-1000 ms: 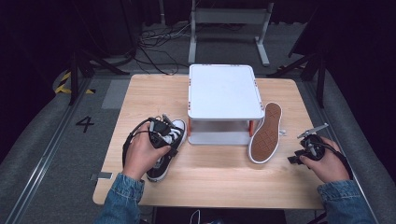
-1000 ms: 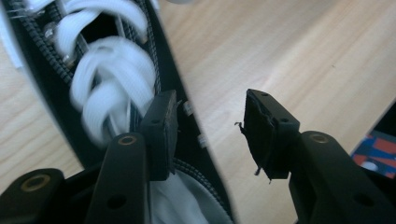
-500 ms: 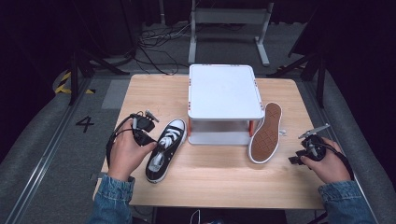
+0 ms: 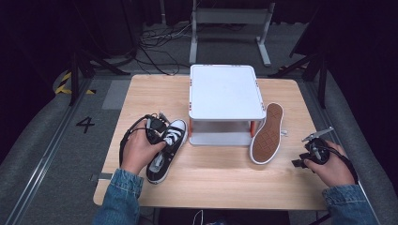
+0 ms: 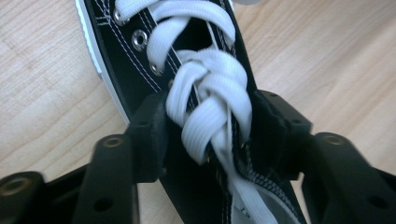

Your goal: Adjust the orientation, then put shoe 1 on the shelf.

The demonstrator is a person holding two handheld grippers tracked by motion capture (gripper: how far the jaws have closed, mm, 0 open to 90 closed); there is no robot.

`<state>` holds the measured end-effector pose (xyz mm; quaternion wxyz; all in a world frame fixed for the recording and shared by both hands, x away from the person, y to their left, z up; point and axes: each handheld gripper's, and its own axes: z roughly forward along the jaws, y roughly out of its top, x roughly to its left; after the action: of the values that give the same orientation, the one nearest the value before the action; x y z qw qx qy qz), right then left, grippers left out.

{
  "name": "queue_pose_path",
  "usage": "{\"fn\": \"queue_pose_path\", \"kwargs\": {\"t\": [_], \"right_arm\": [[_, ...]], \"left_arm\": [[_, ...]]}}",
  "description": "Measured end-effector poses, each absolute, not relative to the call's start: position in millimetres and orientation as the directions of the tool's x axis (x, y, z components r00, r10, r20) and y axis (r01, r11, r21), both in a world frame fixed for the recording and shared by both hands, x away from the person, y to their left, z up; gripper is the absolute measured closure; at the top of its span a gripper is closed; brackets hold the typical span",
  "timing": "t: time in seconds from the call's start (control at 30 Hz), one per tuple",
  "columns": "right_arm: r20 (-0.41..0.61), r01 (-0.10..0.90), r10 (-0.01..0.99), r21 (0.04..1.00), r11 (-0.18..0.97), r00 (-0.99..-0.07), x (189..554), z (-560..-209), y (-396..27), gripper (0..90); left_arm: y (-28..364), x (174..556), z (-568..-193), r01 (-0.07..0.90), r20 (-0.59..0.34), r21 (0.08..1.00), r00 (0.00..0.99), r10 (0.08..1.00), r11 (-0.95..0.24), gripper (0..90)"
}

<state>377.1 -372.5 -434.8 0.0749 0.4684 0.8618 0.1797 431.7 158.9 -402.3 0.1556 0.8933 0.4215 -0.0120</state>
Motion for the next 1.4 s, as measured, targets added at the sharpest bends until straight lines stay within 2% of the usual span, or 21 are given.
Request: {"fn": "queue_pose_path", "kwargs": {"t": [0.03, 0.07, 0.13, 0.23, 0.6, 0.93, 1.4], "right_arm": [[0.041, 0.783, 0.836, 0.377, 0.494, -0.547, 376.4, -435.1, -372.4, 51.2], [0.037, 0.783, 0.837, 0.377, 0.495, -0.547, 375.4, -435.7, -373.0, 51.2], [0.04, 0.786, 0.838, 0.376, 0.491, -0.544, 373.7, -435.8, -374.4, 51.2], [0.035, 0.786, 0.841, 0.378, 0.489, -0.54, 372.2, -435.6, -376.8, 51.2], [0.038, 0.789, 0.848, 0.389, 0.475, -0.529, 372.7, -432.7, -379.6, 51.2], [0.032, 0.773, 0.836, 0.4, 0.491, -0.548, 382.6, -428.3, -374.1, 51.3], [0.039, 0.769, 0.831, 0.406, 0.494, -0.554, 386.8, -427.0, -373.0, 51.9]], "left_arm": [[157.9, 431.2, -399.3, 0.77, -0.162, 0.261, 0.63, 0.76, -0.583, 65.4], [157.4, 431.5, -398.4, 0.779, -0.165, 0.25, 0.62, 0.767, -0.575, 68.7], [156.3, 432.2, -397.4, 0.786, -0.161, 0.242, 0.611, 0.775, -0.569, 73.1], [154.7, 431.0, -395.4, 0.797, -0.157, 0.244, 0.595, 0.788, -0.553, 74.7], [161.4, 427.5, -368.0, 0.817, -0.168, 0.33, 0.543, 0.823, -0.472, 75.6], [166.2, 433.9, -319.2, 0.838, -0.104, 0.313, 0.498, 0.861, -0.447, 75.4], [161.0, 447.7, -266.4, 0.843, -0.075, 0.333, 0.471, 0.879, -0.423, 75.3]]}}
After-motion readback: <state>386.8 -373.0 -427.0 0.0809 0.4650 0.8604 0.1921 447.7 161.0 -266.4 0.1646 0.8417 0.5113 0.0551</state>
